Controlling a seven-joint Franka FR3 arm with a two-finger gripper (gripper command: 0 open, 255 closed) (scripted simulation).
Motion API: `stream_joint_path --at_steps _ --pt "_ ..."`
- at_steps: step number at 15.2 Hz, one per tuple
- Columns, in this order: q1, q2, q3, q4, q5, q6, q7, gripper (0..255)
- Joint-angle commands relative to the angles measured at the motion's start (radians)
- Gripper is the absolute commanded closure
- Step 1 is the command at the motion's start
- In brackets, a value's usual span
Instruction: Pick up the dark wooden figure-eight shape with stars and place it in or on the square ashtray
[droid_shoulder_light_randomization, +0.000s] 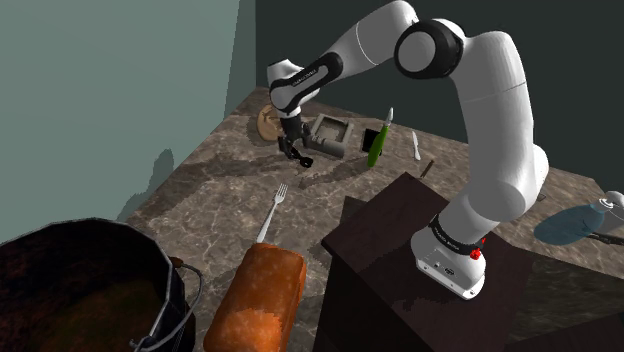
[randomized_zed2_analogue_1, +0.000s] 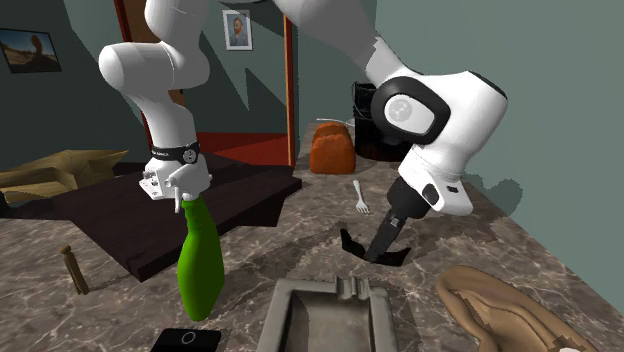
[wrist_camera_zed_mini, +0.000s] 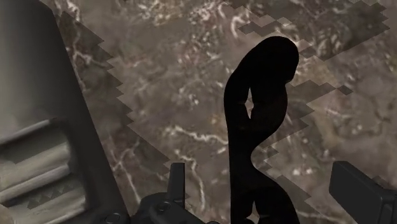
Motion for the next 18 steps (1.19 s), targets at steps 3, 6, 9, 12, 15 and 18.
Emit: stream_joint_path --at_steps 3,6,9,12,15,18 --pt "-0.002 0.022 -0.003 -0.017 -0.003 0.031 -0.001 0" --pt "-0.003 0.025 -0.003 -0.021 -0.004 0.038 0.0 0" --pt "-0.003 0.025 -0.003 -0.021 -0.004 0.038 0.0 0" --pt "-0.003 0.024 -0.003 -0.022 -0.004 0.038 -0.001 255" --pt "-0.003 0.029 -0.004 -0.014 -0.004 0.035 -0.002 255" --pt "-0.002 0.023 -0.003 -0.02 -0.004 0.034 0.0 255"
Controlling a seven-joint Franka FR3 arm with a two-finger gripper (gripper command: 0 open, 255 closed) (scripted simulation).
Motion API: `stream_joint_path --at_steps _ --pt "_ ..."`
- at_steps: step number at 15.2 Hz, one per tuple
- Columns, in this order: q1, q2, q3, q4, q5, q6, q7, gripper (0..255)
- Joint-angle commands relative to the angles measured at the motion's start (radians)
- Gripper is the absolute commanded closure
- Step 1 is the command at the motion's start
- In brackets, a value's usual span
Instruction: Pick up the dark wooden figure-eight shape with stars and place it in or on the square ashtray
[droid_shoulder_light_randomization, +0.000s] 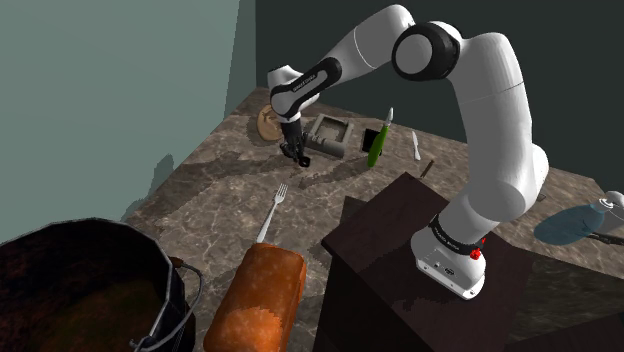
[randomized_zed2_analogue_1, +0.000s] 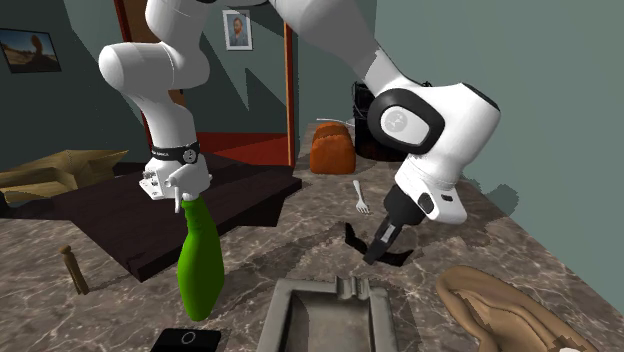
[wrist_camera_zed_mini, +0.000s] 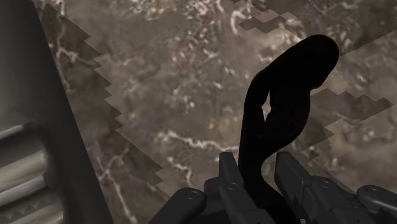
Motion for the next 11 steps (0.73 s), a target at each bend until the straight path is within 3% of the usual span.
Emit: stream_joint_path --at_steps 1,11 --pt "-0.003 0.004 -0.005 -0.003 -0.003 -0.001 -0.001 255" --pt "-0.008 -0.075 0.004 -0.025 0.007 -0.058 -0.006 255"
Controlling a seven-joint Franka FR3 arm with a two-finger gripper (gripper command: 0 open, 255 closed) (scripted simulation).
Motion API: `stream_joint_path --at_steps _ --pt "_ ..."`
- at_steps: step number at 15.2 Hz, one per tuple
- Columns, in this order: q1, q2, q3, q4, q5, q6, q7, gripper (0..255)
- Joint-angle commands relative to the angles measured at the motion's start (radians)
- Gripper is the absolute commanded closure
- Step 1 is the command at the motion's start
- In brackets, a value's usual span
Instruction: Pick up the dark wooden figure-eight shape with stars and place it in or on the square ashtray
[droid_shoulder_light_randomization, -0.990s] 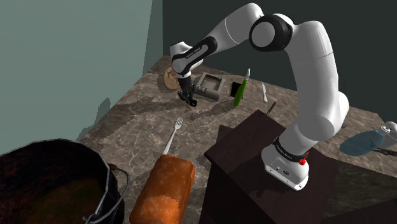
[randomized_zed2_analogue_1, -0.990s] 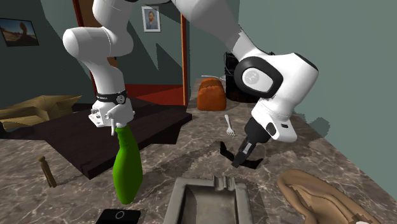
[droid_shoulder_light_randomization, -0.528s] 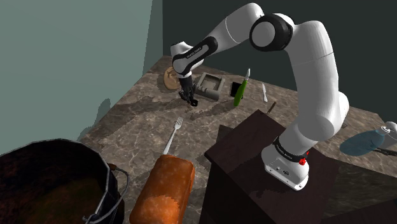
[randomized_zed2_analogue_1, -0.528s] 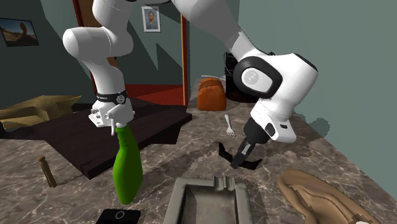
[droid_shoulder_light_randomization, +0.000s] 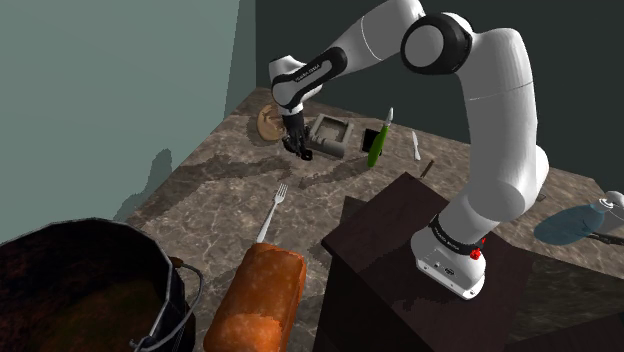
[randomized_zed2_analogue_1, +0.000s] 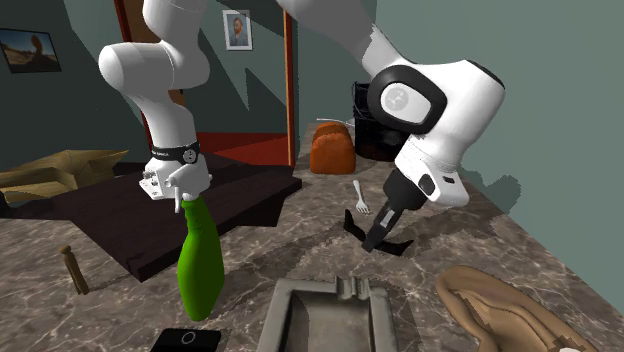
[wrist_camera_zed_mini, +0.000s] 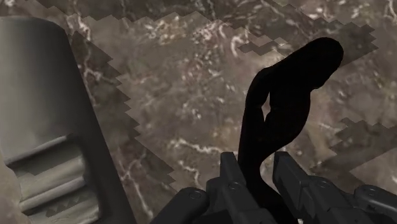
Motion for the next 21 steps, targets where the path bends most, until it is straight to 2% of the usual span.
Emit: stream_joint_path --at_steps 1,15,21 --pt "-0.002 -0.019 0.002 -0.002 0.002 -0.016 -0.002 255" --pt "-0.008 -0.132 0.012 0.004 0.019 -0.134 -0.015 255" --pt "-0.086 -0.097 -0.031 0.054 -0.006 -0.14 -0.126 255"
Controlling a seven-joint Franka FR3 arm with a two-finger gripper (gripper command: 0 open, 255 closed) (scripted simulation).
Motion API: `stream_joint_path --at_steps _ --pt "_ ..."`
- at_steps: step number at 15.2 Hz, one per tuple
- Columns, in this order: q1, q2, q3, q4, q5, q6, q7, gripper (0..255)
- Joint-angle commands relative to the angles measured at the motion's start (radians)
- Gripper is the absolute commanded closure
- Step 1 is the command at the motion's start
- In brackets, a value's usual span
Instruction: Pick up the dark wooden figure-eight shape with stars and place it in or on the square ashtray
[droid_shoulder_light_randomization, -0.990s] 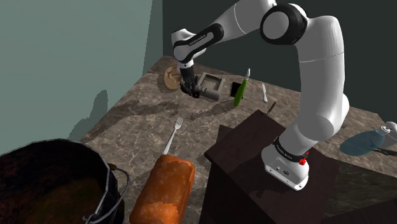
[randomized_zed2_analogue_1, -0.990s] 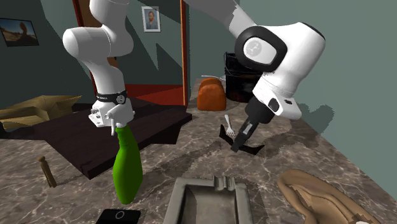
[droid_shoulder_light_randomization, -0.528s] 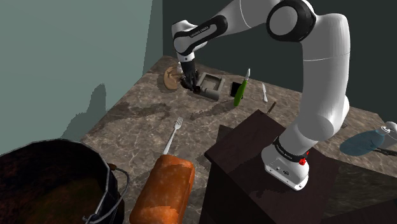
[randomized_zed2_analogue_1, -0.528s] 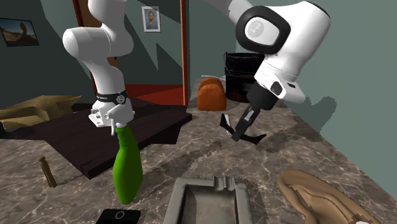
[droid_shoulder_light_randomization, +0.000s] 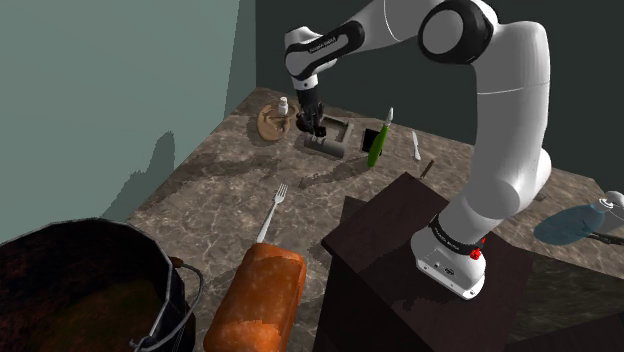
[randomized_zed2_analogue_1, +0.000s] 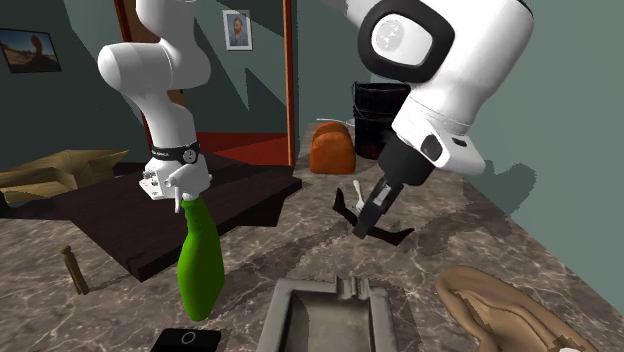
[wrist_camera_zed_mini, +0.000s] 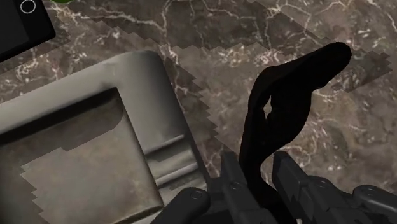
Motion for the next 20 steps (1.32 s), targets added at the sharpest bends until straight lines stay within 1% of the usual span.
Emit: stream_joint_path --at_steps 1,7,10,12,20 --pt "-0.022 0.021 -0.013 0.038 -0.007 -0.013 -0.035 255" --pt "-0.097 0.092 -0.053 0.148 -0.029 -0.038 -0.145 255" --pt "-0.134 0.14 -0.071 0.225 -0.037 -0.059 -0.2 255" --pt "-0.161 0.183 -0.084 0.296 -0.042 -0.079 -0.241 255" --pt "-0.162 0.245 -0.085 0.292 -0.045 -0.014 -0.23 255"
